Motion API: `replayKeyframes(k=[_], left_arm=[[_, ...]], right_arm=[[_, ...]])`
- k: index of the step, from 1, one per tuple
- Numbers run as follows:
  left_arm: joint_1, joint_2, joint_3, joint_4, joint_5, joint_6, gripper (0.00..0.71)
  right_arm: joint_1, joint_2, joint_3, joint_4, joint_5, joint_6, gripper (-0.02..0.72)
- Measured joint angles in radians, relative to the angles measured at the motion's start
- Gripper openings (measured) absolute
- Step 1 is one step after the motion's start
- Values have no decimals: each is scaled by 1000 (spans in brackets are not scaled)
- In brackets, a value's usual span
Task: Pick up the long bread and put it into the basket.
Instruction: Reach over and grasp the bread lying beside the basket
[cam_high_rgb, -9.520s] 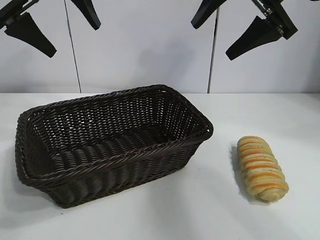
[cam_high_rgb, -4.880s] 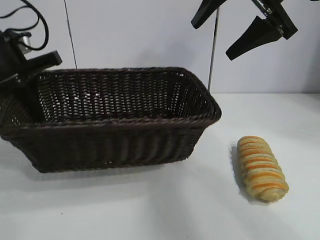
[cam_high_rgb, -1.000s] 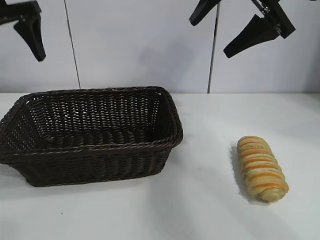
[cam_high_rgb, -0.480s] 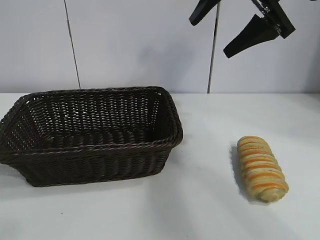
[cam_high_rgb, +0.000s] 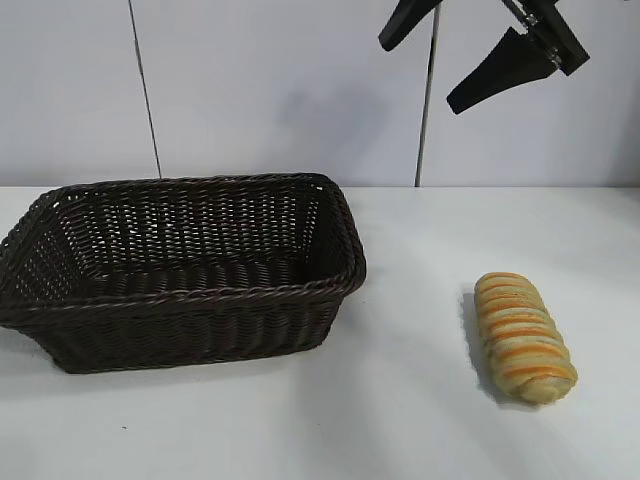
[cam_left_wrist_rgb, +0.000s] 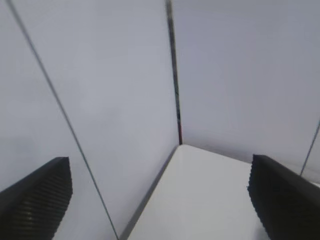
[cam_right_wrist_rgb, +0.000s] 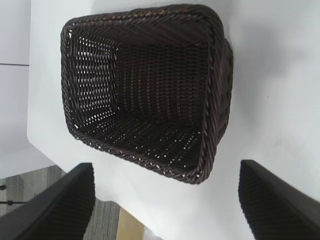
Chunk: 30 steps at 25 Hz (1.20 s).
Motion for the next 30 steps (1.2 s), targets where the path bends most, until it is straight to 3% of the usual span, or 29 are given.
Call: replayKeyframes(k=[4,10,13,16,24,30], left_arm=[[0,-241,125,-177,0,-1,690],[0,-593,585,-269,4,-18,689],[0,-610,815,-273,5,-15,689],[1,-610,960,-251,6,0,674],[2,-609,1129,-191,0,1,654],[2,-609,1149,-139,1,-25,654]], right_arm=[[0,0,0,0,-1,0,545],[0,0,0,0,-3,0,545],[0,0,0,0,-4,0,545],[0,0,0,0,-2,0,545],[0,0,0,0,17,0,545],[0,0,0,0,22,0,545]])
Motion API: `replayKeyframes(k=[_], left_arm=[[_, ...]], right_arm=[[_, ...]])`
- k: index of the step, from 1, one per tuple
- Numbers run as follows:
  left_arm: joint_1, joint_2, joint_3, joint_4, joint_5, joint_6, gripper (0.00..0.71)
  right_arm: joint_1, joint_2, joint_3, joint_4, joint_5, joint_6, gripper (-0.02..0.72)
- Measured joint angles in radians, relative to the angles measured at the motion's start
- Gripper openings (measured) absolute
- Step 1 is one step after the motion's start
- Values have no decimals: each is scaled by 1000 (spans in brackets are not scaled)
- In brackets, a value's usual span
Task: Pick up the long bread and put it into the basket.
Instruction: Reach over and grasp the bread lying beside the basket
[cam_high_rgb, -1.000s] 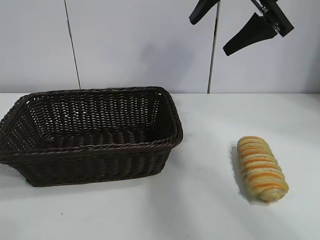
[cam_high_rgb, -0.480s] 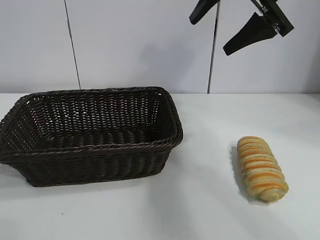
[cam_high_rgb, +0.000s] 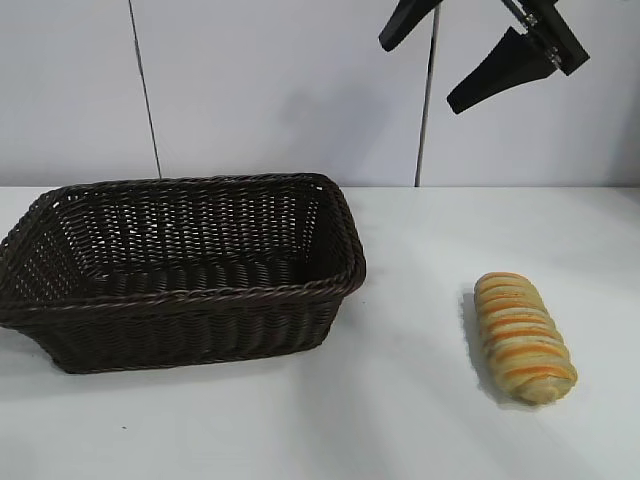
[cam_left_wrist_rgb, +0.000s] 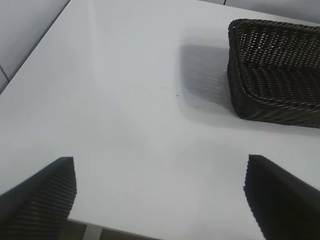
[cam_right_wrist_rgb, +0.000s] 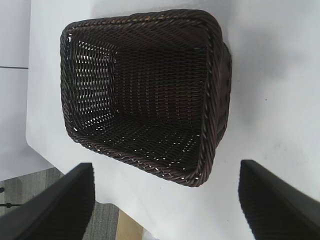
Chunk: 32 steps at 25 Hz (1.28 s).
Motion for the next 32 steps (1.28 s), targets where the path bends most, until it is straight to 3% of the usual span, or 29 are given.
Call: replayKeyframes(k=[13,16,21,23,32], left_arm=[[2,0,0,29,0,-25,654],[2,0,0,31,0,-24,654],[2,0,0,32,0,-24,654],[2,0,0,32,0,-24,654],[2,0,0,32,0,-24,654]], right_arm=[[0,-3,-5,-12,26,0,545],[0,-35,-27,-107,29,13,545],[0,-162,-56,-390,46,103,545],[0,-205,-56,-472,53,144,545],[0,-250,163,-585,53,177,545]])
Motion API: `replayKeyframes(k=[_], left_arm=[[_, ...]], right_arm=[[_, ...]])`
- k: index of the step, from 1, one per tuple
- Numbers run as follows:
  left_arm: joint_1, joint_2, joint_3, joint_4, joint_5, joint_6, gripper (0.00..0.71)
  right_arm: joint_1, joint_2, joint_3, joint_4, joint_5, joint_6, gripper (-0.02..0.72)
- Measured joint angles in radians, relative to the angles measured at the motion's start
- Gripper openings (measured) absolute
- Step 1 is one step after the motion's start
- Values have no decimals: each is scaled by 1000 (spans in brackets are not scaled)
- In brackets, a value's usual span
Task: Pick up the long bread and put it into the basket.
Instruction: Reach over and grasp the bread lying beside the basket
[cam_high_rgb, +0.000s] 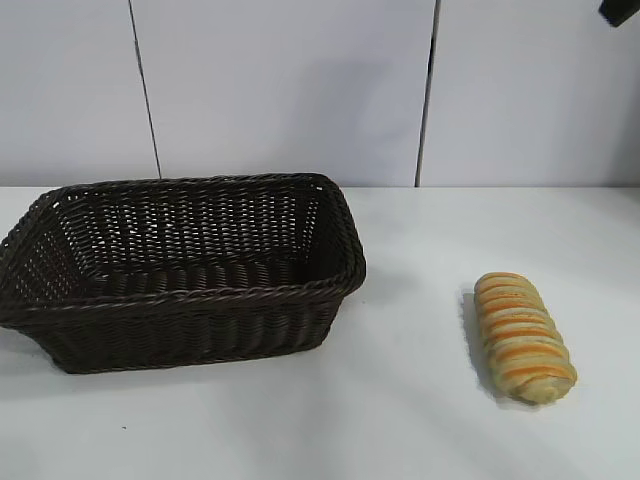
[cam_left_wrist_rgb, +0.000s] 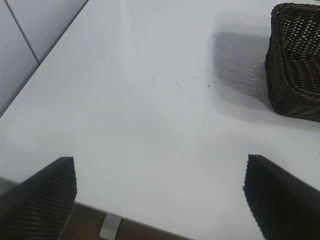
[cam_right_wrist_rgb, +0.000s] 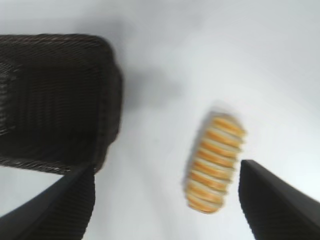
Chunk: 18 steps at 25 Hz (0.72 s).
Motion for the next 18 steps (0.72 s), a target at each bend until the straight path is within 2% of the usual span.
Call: replayKeyframes(k=[3,13,18], left_arm=[[0,0,0,0,0,0,654],[0,0,0,0,0,0,654],[0,0,0,0,0,0,654]], right_arm=[[0,3,87,-12,-42,10,545],[0,3,315,-12,-309,33,545],[0,38,382,-3,-407,33,545]])
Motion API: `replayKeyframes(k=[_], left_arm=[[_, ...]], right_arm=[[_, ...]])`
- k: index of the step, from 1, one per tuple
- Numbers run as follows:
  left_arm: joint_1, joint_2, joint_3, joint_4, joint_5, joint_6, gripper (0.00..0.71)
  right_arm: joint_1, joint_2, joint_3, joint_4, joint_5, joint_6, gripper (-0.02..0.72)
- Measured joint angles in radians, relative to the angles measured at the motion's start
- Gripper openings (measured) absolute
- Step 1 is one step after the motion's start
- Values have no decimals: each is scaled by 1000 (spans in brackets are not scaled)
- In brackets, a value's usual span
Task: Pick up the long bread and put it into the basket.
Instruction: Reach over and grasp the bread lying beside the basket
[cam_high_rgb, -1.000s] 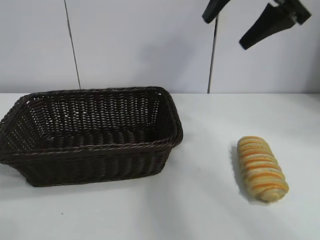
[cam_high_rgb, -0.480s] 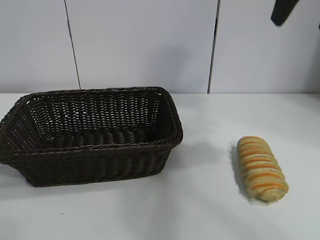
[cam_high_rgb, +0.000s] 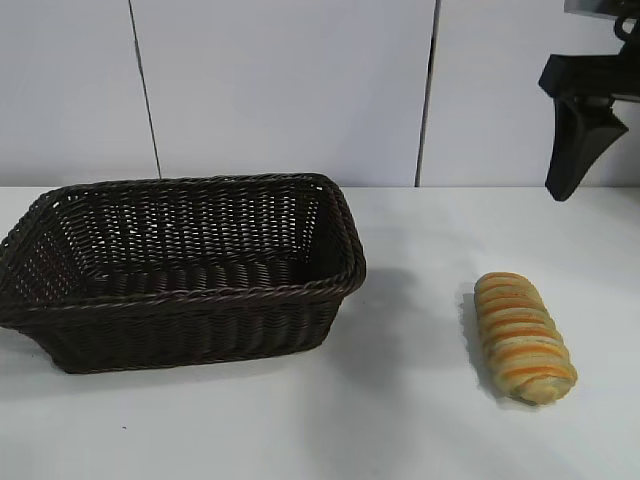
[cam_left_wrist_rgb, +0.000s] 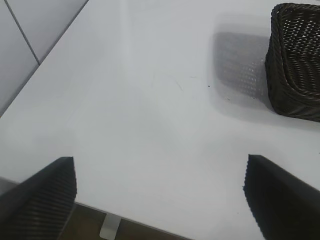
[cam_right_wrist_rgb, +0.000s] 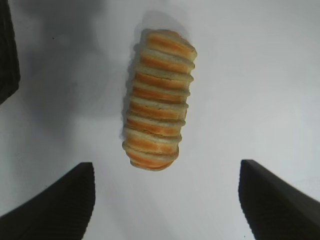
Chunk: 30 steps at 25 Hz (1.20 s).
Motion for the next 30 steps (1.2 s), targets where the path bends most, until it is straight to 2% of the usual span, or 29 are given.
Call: replayKeyframes(k=[3,10,20,27,28,29,30], left_arm=[[0,0,0,0,0,0,654],[0,0,0,0,0,0,654],[0,0,0,0,0,0,654],[0,0,0,0,0,0,654],[0,0,0,0,0,0,654],[0,0,0,0,0,0,654],[0,0,0,0,0,0,654]], right_arm=[[0,75,4,13,-30,0,545],[0,212,4,109,-137,-7,545],[0,310,4,129,-222,-26,545],[0,346,4,172,-271,-27,543],[0,349,4,177,-273,-27,528],[0,350,4,181,-275,-28,477],[0,350,3,183,-275,-28,391]])
